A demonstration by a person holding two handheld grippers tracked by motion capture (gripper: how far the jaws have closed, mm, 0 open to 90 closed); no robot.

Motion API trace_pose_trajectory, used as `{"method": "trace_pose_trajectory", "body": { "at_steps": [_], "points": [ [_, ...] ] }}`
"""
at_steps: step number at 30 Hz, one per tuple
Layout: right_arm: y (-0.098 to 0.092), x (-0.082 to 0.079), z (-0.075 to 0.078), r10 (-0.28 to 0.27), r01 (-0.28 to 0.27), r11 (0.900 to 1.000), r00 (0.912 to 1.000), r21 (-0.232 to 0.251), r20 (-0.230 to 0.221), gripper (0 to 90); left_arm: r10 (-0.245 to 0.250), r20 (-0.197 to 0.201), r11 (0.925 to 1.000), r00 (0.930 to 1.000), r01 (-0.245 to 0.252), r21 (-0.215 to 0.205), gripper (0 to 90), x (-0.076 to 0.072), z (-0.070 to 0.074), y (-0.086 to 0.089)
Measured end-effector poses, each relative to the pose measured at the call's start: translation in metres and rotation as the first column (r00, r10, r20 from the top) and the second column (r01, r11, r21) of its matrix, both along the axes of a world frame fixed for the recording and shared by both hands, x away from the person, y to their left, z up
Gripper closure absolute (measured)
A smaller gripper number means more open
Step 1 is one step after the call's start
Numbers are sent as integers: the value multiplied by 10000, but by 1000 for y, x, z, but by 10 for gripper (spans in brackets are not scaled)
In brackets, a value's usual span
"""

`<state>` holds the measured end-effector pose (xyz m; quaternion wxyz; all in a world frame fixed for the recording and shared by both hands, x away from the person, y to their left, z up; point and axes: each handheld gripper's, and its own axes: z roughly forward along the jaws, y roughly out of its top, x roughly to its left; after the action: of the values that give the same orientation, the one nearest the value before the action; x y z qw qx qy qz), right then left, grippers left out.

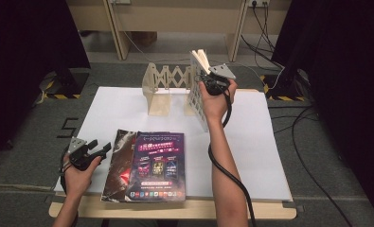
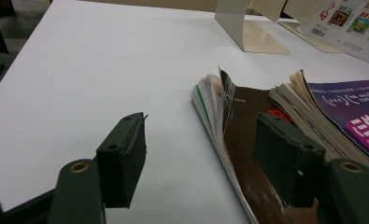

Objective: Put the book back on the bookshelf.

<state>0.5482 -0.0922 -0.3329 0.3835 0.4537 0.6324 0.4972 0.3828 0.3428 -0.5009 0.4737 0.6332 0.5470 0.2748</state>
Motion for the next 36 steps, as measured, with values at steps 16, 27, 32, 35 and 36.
{"method": "trace_pose_trajectory", "body": {
  "at_steps": [16, 27, 32, 35, 36],
  "points": [
    [-1, 0, 1, -40, 47, 9985, 9999, 546, -141, 745, 27, 12, 10000, 10000, -27, -14, 338, 0, 0, 0],
    [1, 7, 9, -174, 170, 9974, 9998, 698, 59, 746, 23, -5, 10000, 10000, -23, 68, 339, 0, 0, -1],
    [3, 12, 12, -131, 119, 9972, 9998, 736, 160, 745, 13, -22, 10000, 10000, -13, 92, 339, 0, 0, -1],
    [6, 15, 13, -157, 145, 9971, 9998, 751, 153, 745, 20, -16, 10000, 10000, -20, 94, 339, 0, 0, -1],
    [6, 16, 13, -154, 140, 9971, 9997, 744, 186, 745, 22, -15, 10000, 10000, -22, 91, 339, 0, 0, -1]
  ]
}}
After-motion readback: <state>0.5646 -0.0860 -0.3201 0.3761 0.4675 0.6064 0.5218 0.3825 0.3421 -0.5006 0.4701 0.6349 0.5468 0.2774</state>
